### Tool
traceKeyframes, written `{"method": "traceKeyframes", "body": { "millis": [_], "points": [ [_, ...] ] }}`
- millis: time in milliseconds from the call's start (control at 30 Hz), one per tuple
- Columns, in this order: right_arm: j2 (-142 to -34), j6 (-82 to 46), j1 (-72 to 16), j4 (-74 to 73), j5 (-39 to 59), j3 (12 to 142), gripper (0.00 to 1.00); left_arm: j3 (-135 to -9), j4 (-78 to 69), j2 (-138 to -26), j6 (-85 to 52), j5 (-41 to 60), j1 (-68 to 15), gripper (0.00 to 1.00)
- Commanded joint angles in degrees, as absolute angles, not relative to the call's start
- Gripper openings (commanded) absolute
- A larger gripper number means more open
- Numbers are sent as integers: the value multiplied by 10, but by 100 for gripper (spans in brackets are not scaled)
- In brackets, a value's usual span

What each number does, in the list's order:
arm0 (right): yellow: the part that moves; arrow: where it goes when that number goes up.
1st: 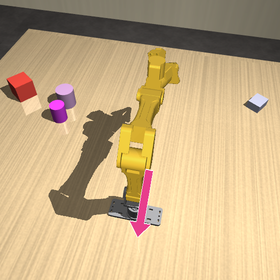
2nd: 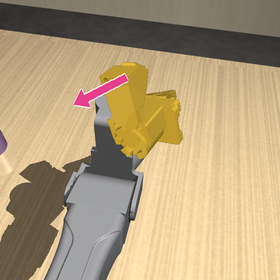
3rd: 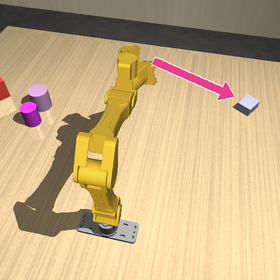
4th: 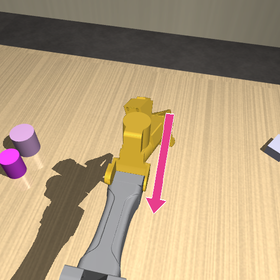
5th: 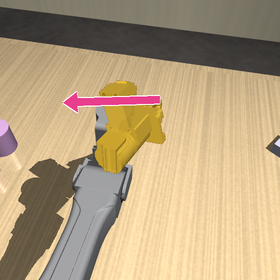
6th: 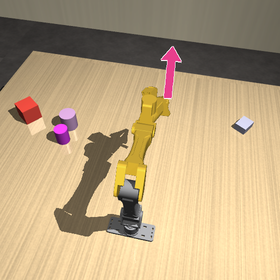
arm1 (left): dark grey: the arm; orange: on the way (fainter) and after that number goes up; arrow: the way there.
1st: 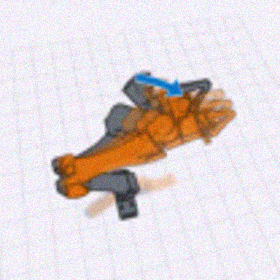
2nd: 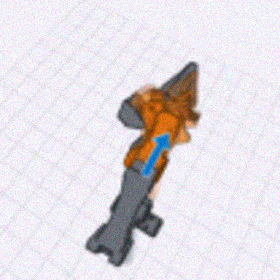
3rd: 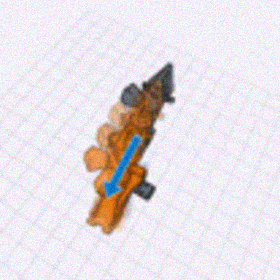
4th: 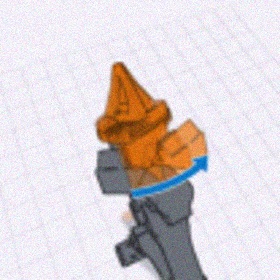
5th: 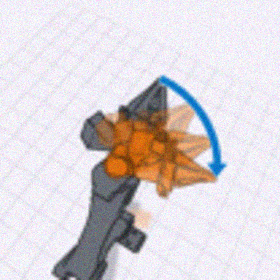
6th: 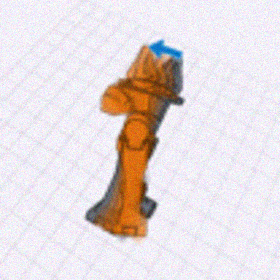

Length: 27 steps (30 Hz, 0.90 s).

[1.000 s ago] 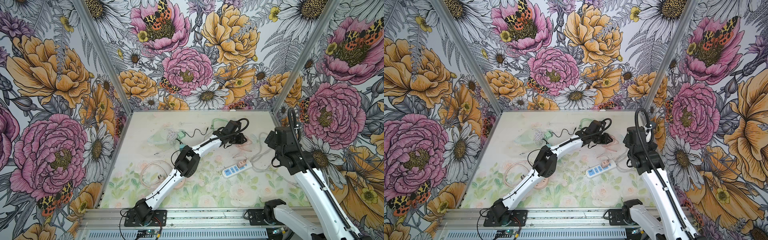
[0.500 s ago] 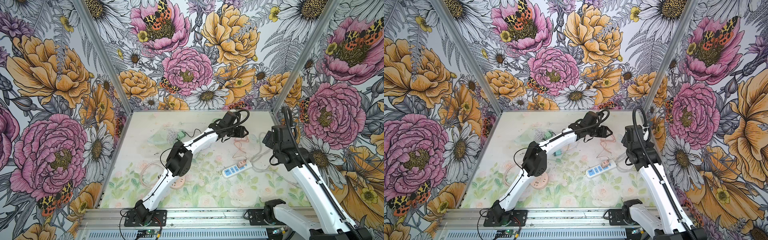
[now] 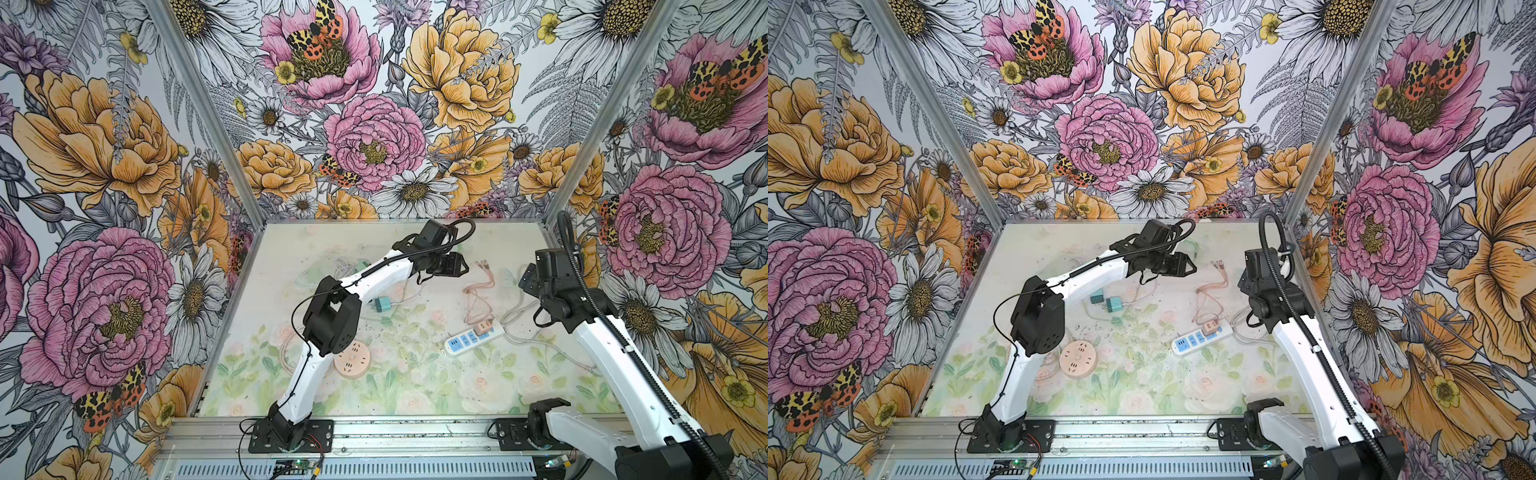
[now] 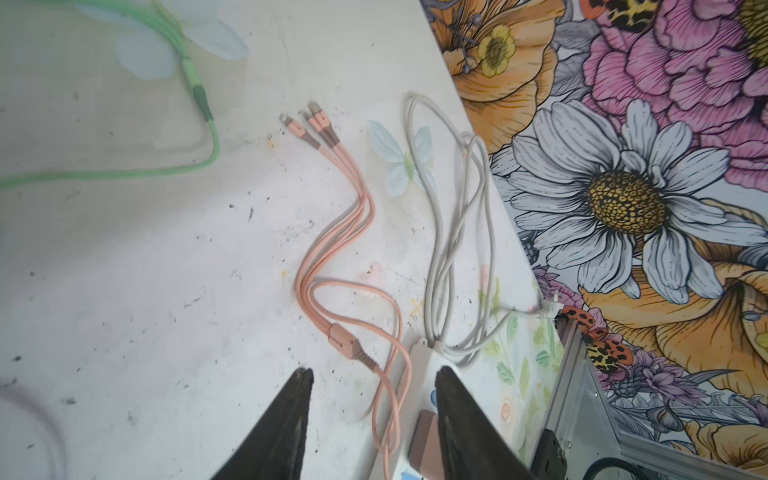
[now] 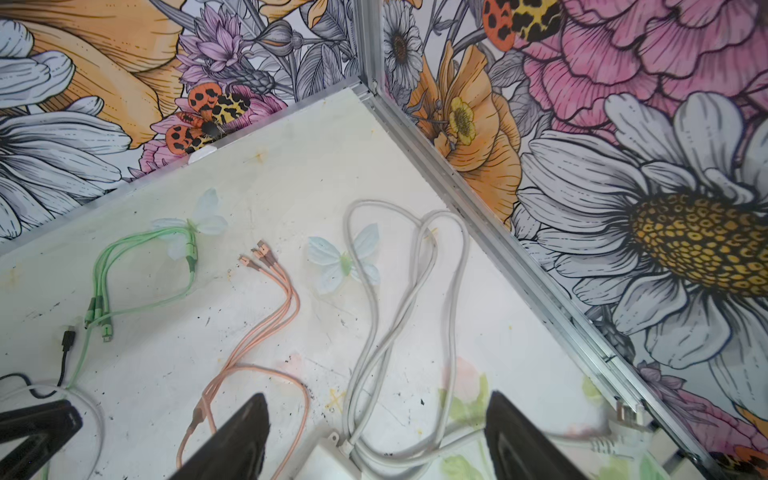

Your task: Insert the plug

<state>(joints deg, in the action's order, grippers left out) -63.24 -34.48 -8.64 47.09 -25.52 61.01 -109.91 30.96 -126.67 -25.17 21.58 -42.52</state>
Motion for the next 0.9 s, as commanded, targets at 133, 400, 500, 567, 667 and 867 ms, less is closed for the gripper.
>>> {"method": "traceKeyframes", "body": {
  "millis": [133,400,500,567,667,867],
  "points": [
    [-733,-339,-95,471,-169,650,75,-973,316,-1129,-249,126,-408,50],
    [-821,-338,-157,459,-148,696,74,-805,316,-967,-258,66,-362,50],
    [-852,-340,-176,458,-142,709,74,-760,317,-925,-264,58,-344,50],
    [-871,-347,-185,458,-133,710,73,-737,317,-903,-268,55,-334,50],
    [-898,-358,-194,457,-123,713,73,-714,317,-875,-269,53,-323,50],
    [-952,-363,-212,450,-120,728,73,-688,317,-842,-267,55,-308,50]
  ]
}}
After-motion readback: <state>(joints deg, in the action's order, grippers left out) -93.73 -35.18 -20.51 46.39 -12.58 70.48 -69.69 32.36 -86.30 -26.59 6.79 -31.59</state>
